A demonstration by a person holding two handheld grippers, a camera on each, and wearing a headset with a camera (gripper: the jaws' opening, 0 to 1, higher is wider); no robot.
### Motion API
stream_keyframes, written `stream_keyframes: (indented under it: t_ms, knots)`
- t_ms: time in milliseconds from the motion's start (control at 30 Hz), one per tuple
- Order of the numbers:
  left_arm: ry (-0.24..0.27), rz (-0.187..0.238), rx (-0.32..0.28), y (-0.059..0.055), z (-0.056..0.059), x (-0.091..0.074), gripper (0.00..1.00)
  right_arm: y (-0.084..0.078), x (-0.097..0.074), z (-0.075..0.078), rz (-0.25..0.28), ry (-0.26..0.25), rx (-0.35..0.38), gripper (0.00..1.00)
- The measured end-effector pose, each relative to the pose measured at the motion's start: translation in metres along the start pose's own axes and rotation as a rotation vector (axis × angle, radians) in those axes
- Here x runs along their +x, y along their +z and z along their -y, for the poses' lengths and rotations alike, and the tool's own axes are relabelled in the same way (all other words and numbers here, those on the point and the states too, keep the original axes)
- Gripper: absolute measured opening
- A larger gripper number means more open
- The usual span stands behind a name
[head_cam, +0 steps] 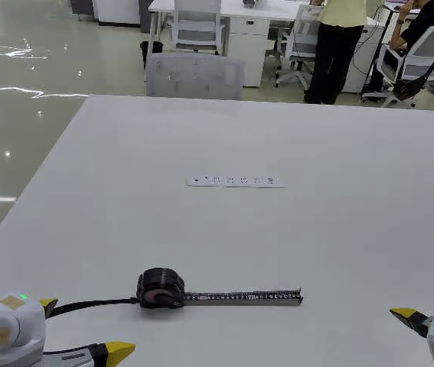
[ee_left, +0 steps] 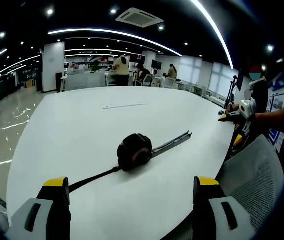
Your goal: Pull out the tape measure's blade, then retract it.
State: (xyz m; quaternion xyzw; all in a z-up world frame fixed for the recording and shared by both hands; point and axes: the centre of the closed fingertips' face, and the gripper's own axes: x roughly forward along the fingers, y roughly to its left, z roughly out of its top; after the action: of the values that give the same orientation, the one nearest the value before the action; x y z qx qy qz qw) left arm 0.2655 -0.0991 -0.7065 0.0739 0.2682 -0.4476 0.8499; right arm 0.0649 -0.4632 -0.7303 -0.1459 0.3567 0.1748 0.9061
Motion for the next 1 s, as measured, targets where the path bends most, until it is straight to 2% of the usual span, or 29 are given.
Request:
stream_keyframes:
  t_ms: [167, 267, 367, 433, 533, 600, 700, 767, 867, 1000]
  knots:
    - [-0.014, 0.003, 0.011, 0.011, 0.009, 0.014, 0.99, 0.016, 0.003, 0.011, -0.005, 0.018, -0.048, 0.99]
    - [-0.023, -0.002, 0.032, 0.015, 0.017, 0.025, 0.99, 0.023, 0.006, 0.018, -0.017, 0.031, -0.082, 0.99]
    - [-0.027, -0.003, 0.034, 0.019, 0.023, 0.033, 0.99, 0.030, 0.011, 0.022, -0.036, 0.065, -0.074, 0.98]
    - [-0.025, 0.003, 0.023, 0.022, 0.026, 0.038, 0.99, 0.035, 0.016, 0.022, -0.046, 0.085, -0.104, 0.98]
    - [0.010, -0.001, 0.002, 0.022, 0.026, 0.046, 1.00, 0.036, 0.023, 0.022, -0.081, 0.120, -0.140, 0.98]
    - [0.081, 0.021, 0.002, 0.024, 0.018, 0.048, 1.00, 0.036, 0.029, 0.022, -0.106, 0.137, -0.139, 0.96]
    - [0.074, 0.016, -0.044, 0.022, 0.025, 0.055, 1.00, 0.042, 0.038, 0.022, -0.121, 0.170, -0.173, 0.95]
    - [0.077, 0.007, -0.042, 0.020, 0.028, 0.059, 1.00, 0.042, 0.042, 0.022, -0.147, 0.187, -0.189, 0.95]
    - [0.096, 0.015, -0.036, 0.024, 0.029, 0.063, 1.00, 0.048, 0.050, 0.024, -0.152, 0.204, -0.211, 0.94]
    - [0.128, 0.016, -0.030, 0.025, 0.025, 0.073, 1.00, 0.052, 0.060, 0.027, -0.173, 0.229, -0.252, 0.89]
